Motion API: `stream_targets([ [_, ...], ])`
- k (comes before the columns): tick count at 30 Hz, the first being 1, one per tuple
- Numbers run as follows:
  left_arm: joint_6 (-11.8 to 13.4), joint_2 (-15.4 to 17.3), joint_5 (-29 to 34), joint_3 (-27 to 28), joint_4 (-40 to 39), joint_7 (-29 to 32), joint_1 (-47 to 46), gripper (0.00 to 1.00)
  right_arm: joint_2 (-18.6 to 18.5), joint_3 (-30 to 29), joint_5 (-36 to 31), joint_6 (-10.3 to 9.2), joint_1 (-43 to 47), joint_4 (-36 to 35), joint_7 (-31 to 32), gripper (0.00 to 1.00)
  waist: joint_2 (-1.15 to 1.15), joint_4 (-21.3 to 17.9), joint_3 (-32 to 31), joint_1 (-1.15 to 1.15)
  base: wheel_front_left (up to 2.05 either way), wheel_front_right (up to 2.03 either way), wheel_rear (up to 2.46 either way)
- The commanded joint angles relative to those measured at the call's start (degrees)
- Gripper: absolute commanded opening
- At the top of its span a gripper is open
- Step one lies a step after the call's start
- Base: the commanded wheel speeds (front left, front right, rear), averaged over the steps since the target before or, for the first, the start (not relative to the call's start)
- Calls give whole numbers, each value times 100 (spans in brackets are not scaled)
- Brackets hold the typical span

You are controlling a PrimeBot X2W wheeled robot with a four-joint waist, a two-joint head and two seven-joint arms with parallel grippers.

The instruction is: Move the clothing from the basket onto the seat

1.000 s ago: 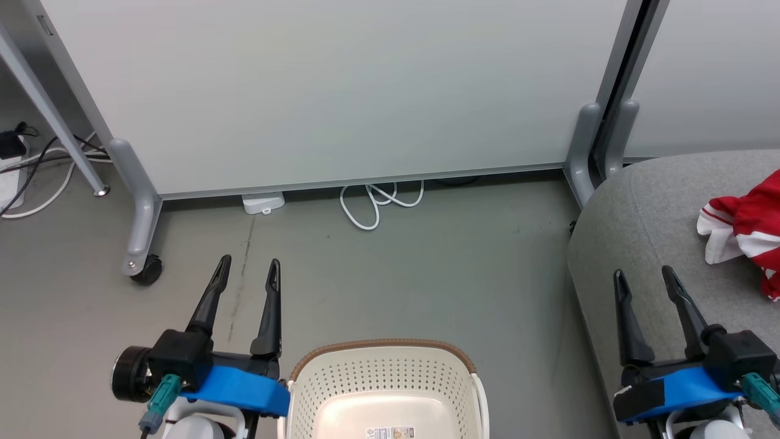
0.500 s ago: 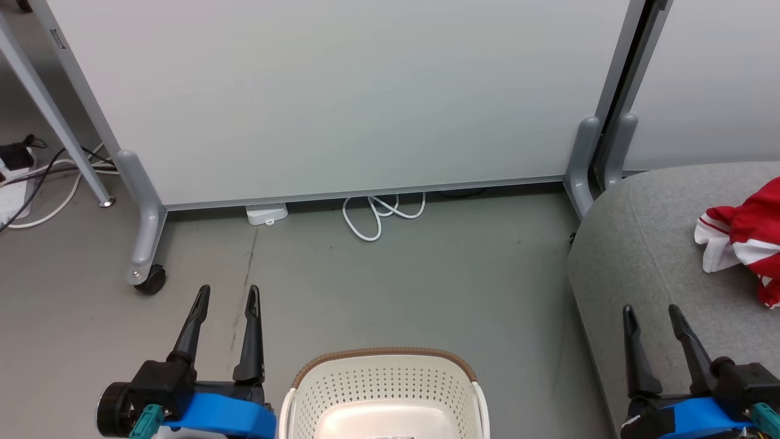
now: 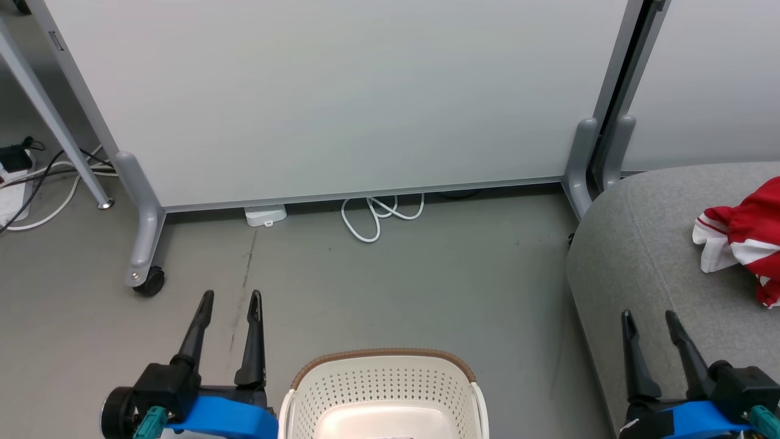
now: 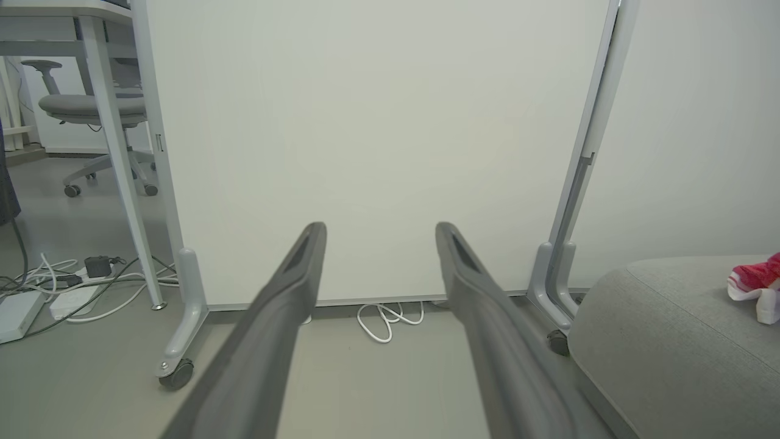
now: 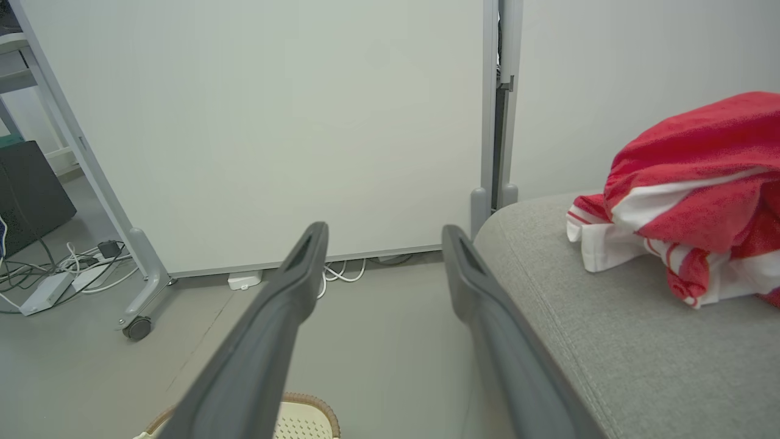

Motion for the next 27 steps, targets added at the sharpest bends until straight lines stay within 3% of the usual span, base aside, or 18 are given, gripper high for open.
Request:
stream_targets([
  [1,2,-1,-2,0,4,1,3,0,0,0,-1,0,1,9,1,0,0,0,0,0,0,0,0],
  [7,4,-6,-118,5,258,44,200,0,40,-14,91,0,21,314,77,0,0,-3,2,1,0,0,0],
  [27,-6,75,-2308,184,272,501,-8,0,27,-23,2224,0,-161,235,608,0,0,-61,29,0,0,0,0],
])
